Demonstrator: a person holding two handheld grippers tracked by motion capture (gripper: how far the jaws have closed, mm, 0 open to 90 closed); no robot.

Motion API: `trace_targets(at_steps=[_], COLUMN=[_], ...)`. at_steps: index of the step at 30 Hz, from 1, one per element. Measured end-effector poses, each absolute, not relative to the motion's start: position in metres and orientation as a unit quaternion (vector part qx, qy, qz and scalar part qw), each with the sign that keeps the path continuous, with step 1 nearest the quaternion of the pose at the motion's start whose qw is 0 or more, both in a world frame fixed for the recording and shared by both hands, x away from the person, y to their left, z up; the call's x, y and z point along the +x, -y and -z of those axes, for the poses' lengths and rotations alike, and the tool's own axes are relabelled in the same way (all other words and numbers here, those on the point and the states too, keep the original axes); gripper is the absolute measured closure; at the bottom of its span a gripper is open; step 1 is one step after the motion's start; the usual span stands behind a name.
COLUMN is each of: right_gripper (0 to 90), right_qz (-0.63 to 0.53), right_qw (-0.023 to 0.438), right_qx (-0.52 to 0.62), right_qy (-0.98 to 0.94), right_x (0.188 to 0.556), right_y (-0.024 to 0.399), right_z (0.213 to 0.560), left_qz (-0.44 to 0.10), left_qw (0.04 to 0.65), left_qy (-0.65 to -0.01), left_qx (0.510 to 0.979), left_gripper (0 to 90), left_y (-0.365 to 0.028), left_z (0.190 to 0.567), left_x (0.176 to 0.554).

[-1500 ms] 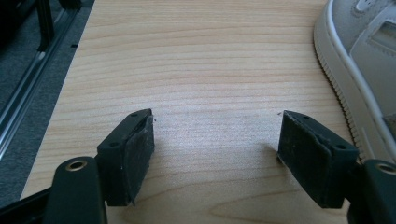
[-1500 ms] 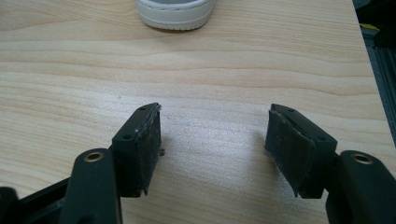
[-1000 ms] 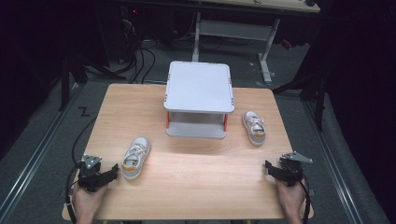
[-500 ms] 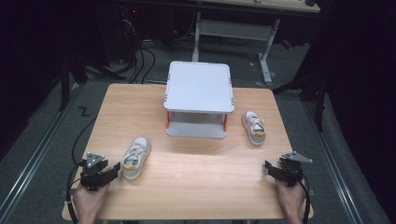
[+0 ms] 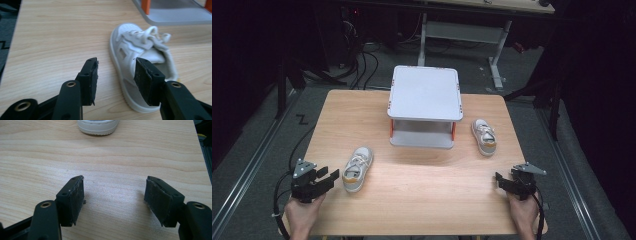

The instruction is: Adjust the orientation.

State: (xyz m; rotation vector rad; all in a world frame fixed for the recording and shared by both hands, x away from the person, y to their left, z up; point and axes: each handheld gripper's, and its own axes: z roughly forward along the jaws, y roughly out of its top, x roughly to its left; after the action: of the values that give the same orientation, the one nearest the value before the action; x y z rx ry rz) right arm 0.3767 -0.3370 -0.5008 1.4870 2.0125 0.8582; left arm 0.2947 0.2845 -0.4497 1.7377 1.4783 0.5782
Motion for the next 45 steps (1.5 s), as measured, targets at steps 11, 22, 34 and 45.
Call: trace_targets(at_steps=[11,22,34,45], right_gripper=[31.6,31.6,31.6,31.6], right_qz=[-0.315,-0.315,-0.315,-0.315], right_qw=[0.245,0.245,0.244,0.244], right_qx=[0.544,0.544,0.544,0.544], right_qy=[-0.738,-0.738,-0.738,-0.738], right_x=[0.377,0.377,0.376,0.376], right_y=[0.337,0.337,0.337,0.337], right_z=[0.501,0.501,0.501,0.501], left_qz=[-0.204,-0.205,-0.239,-0.257], left_qw=[0.354,0.349,0.332,0.322], left_qy=[-0.567,-0.55,-0.525,-0.51], left_qx=[0.715,0.73,0.746,0.755], left_gripper=[58.2,76.0,85.1,86.1], left_y=[-0.268,-0.26,-0.252,-0.245], left_z=[0.45,0.455,0.454,0.451], left_x=[0.316,0.322,0.319,0.319])
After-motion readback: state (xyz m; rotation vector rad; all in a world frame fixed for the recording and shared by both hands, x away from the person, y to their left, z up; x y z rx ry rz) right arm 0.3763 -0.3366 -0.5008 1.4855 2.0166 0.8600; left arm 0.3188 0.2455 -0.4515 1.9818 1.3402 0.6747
